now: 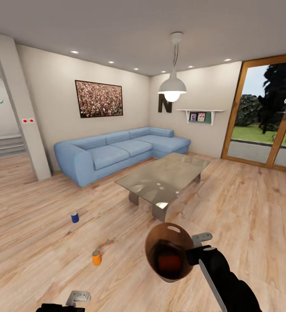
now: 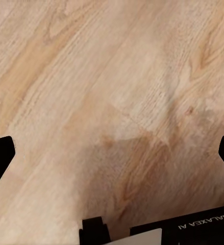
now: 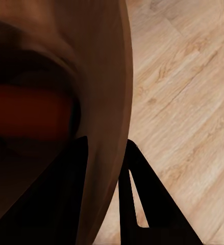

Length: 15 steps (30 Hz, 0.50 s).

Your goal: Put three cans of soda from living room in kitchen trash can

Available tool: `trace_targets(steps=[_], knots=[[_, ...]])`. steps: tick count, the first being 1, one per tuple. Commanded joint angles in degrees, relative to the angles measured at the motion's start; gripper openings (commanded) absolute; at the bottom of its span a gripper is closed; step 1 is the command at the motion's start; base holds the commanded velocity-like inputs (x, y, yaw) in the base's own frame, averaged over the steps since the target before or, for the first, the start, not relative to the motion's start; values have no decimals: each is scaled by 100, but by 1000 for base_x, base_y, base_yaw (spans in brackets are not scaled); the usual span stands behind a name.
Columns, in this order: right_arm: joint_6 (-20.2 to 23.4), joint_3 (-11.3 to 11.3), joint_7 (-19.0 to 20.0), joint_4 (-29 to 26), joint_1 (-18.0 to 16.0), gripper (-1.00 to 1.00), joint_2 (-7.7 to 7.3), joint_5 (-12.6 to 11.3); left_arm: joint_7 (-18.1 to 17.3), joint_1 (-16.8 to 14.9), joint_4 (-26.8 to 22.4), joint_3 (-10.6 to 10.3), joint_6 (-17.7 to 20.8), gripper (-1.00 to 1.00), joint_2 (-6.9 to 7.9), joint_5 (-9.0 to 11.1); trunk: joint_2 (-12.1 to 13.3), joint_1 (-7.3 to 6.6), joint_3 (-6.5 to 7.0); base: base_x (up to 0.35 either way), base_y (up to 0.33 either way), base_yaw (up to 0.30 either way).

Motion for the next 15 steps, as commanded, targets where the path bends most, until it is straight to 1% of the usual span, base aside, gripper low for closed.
trace_targets(steps=[1, 5, 15], knots=[[-3, 1, 10, -3, -2, -100, -1, -19, 0, 0, 0, 0, 0, 100, 4, 2, 0, 0, 7, -78, 298, -231], [-4, 1, 8, -3, -2, -100, 0, -19, -1, 0, 0, 0, 0, 100, 5, 4, 0, 0, 33, -44, 301, -234], [-4, 8, 6, -3, -2, -100, 3, -19, -1, 0, 0, 0, -2, 100, 9, 4, 0, 0, 98, -3, 306, -235]])
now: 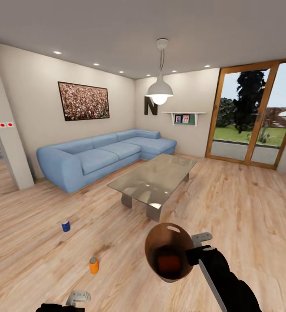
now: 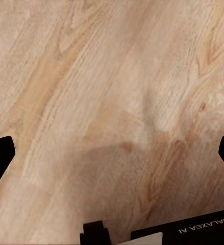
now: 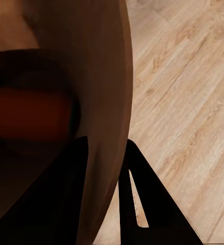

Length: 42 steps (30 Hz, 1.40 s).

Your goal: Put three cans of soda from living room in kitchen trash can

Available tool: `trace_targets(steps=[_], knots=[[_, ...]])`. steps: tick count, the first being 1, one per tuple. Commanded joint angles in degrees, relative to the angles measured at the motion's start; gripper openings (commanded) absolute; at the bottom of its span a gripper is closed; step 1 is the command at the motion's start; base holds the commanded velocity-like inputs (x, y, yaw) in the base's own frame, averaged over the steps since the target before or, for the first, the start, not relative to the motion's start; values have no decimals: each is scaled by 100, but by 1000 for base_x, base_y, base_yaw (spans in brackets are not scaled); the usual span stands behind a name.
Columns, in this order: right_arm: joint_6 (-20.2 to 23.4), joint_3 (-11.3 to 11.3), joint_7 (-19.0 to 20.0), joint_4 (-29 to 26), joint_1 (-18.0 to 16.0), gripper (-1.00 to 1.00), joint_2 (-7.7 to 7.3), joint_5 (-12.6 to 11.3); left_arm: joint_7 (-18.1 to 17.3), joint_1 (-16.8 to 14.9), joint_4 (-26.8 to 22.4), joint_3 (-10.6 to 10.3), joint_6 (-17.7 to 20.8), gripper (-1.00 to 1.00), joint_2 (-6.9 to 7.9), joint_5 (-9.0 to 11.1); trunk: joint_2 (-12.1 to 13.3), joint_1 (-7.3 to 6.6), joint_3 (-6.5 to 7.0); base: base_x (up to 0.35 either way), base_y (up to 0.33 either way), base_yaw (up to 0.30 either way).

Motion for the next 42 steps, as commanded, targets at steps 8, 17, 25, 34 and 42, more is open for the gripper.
trace_targets(steps=[8, 17, 25, 34, 42], knots=[[-1, 1, 13, -3, -3, -100, 0, 5, 0, 0, 0, 0, -3, 100, 0, 0, 0, 0, 53, 0, 306, -235], [-1, 1, 14, -3, -3, -100, 0, 5, 0, 0, 0, 0, -12, 100, 0, 0, 0, 0, 108, 0, 135, -224], [-1, 1, 10, -3, -3, -100, 0, 5, 0, 0, 0, 0, -8, 100, 0, 0, 0, 0, 128, 0, 278, -91], [-1, 3, 8, -3, -3, -100, 0, 5, 0, 0, 0, 0, -8, 100, 0, 0, 0, 0, 100, 0, 310, -3], [-1, 1, 11, -3, -3, -100, 0, 5, 0, 0, 0, 0, -8, 100, 0, 0, 0, 0, 51, 0, 307, 0]])
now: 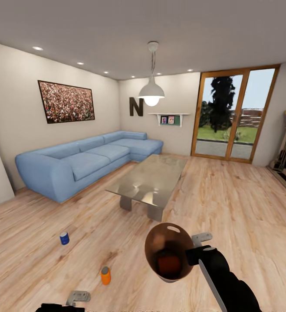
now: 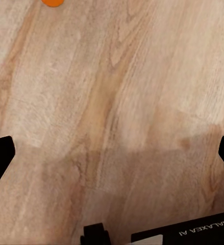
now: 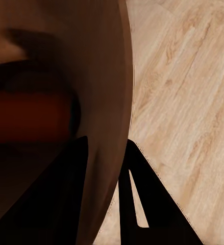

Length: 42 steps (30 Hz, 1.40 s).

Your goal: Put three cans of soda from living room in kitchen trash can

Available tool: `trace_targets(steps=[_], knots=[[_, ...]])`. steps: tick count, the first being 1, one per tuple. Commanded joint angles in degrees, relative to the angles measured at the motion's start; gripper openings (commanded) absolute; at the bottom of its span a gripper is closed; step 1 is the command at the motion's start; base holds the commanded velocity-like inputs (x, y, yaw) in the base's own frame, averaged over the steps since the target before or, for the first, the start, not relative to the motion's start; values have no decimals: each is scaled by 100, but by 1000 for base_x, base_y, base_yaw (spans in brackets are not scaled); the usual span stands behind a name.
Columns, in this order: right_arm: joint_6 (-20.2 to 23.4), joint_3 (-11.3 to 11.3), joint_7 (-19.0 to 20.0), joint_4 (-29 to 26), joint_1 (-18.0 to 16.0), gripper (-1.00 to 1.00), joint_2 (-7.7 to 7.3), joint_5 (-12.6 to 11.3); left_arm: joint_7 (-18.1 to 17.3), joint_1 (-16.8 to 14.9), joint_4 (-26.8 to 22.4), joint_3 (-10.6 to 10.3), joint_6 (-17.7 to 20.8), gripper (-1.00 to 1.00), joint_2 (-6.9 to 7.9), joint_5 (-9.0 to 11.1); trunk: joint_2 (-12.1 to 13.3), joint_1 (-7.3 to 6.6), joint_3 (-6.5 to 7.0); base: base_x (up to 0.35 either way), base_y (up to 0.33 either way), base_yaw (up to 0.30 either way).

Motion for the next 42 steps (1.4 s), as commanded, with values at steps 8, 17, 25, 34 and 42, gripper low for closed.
trace_targets(steps=[8, 17, 25, 34, 42], knots=[[-2, 4, 8, -4, -3, -100, 0, 6, 0, 0, 0, 0, 0, 100, 0, 0, -1, 0, -46, 101, 226, 0], [-3, 1, 7, -14, -3, -100, 0, 6, 0, 0, 0, 0, 0, 100, 0, 0, -1, 0, -70, 182, 203, 0], [-27, 8, 4, -50, -3, -100, -4, 6, 6, 0, 0, 0, 0, 100, 0, 0, -1, 0, -70, 114, 103, 0], [-21, 3, 2, -57, -3, -100, -4, 6, 12, 0, 0, -5, -2, 100, -13, -5, -1, 0, -70, 122, 1, 0], [33, -85, -3, -56, -3, -100, -26, -22, 58, 0, -12, -15, 0, 100, -56, -29, -1, 0, -70, 26, 0, 0]])
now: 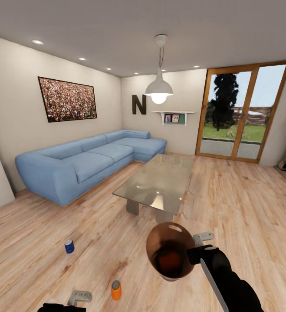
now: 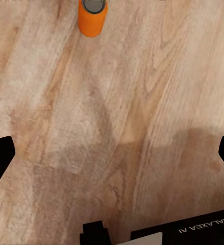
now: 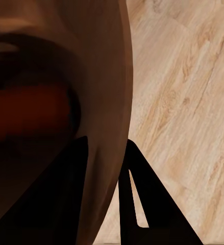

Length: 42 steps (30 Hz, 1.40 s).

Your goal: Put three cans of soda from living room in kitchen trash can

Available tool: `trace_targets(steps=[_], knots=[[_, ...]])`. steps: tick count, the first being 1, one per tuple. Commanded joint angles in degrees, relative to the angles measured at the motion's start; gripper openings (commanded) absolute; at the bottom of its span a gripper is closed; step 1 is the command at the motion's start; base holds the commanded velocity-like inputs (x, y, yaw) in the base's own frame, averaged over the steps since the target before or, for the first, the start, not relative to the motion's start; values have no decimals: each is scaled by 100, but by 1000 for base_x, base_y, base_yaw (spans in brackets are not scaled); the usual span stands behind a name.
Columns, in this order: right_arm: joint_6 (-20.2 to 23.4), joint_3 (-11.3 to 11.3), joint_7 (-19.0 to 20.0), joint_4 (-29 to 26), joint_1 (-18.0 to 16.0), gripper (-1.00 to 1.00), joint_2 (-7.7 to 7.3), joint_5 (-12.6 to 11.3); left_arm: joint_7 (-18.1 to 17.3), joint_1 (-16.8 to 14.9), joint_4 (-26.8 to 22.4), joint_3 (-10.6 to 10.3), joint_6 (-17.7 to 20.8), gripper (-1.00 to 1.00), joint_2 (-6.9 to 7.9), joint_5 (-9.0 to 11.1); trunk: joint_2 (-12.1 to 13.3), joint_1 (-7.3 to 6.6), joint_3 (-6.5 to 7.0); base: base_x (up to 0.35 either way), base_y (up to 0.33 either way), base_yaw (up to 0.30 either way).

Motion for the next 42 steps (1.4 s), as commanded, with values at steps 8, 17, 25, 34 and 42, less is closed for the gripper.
trace_targets(steps=[8, 17, 25, 34, 42], knots=[[234, -27, 6, -4, -3, -100, -23, -41, 63, 0, -101, -10, 0, 100, -10, -50, 0, 0, 1, 1, 0, 0], [634, -647, 15, -167, -3, -100, -35, -23, 1022, 0, -1037, -30, 8, 100, -705, -90, 0, 0, 1, 118, 0, 0], [690, -677, 15, -198, -3, -100, -43, 5, 1612, 0, -1384, -33, -25, 100, -956, -85, 0, 0, 1, 72, 0, 0], [692, -687, 16, -199, -3, -100, -79, 6, 1699, 0, -1408, -39, -320, 100, -986, -94, 0, 0, 1, 1, 0, 0], [692, -688, 17, -199, -3, -100, -80, 6, 1703, 0, -1402, -37, -448, 100, -988, -94, 0, 0, 1, 0, 0, 0]])
